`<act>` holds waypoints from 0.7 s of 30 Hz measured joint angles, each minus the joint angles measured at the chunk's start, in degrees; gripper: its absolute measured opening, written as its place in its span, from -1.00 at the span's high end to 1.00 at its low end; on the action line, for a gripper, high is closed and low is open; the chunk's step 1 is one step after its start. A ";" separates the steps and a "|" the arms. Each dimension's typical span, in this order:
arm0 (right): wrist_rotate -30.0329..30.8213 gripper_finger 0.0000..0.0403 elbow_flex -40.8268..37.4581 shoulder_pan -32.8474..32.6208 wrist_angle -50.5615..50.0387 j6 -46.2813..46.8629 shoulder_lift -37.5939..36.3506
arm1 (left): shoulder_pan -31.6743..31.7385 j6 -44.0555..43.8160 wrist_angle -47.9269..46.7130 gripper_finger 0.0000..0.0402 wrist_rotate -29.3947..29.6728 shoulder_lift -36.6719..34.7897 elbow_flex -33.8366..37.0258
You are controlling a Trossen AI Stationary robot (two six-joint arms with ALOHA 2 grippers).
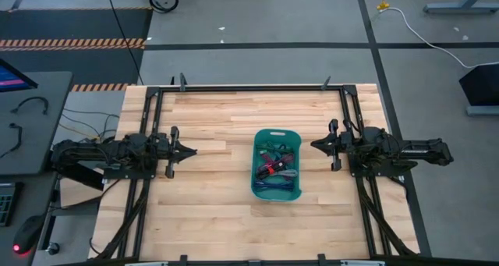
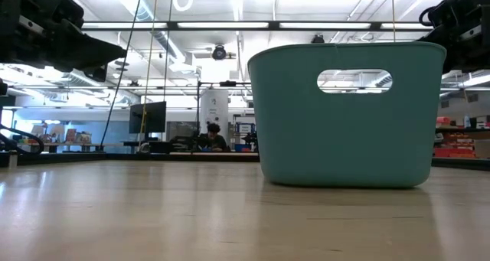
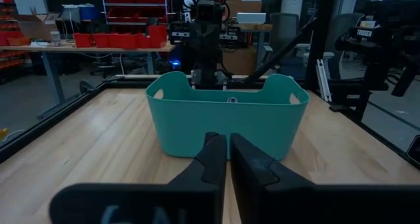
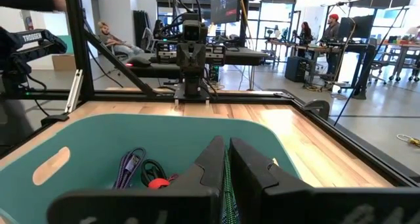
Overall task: Pick and place USB-C Cables
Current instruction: Return to Home Position
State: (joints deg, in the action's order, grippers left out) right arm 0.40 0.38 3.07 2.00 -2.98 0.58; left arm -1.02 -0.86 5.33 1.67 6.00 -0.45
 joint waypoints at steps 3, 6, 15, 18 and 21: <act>0.01 0.85 0.00 -0.01 0.01 0.00 0.00 | -0.02 0.00 0.00 0.88 0.00 0.00 0.00; 0.02 0.85 0.00 0.00 0.00 0.00 0.00 | 0.00 0.00 -0.01 0.86 0.00 0.00 0.00; 0.00 0.85 0.00 -0.01 0.00 0.00 0.00 | -0.01 0.00 -0.01 0.83 0.00 0.00 0.00; 0.00 0.85 0.00 0.00 0.02 0.00 0.00 | -0.01 0.00 -0.01 0.86 0.00 0.00 -0.01; 0.00 0.85 0.00 0.00 0.02 0.00 0.00 | -0.01 0.00 -0.01 0.87 0.00 0.00 -0.01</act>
State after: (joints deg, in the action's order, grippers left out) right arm 0.40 0.38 3.07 2.02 -2.98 0.58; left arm -1.03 -0.86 5.32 1.67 6.00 -0.46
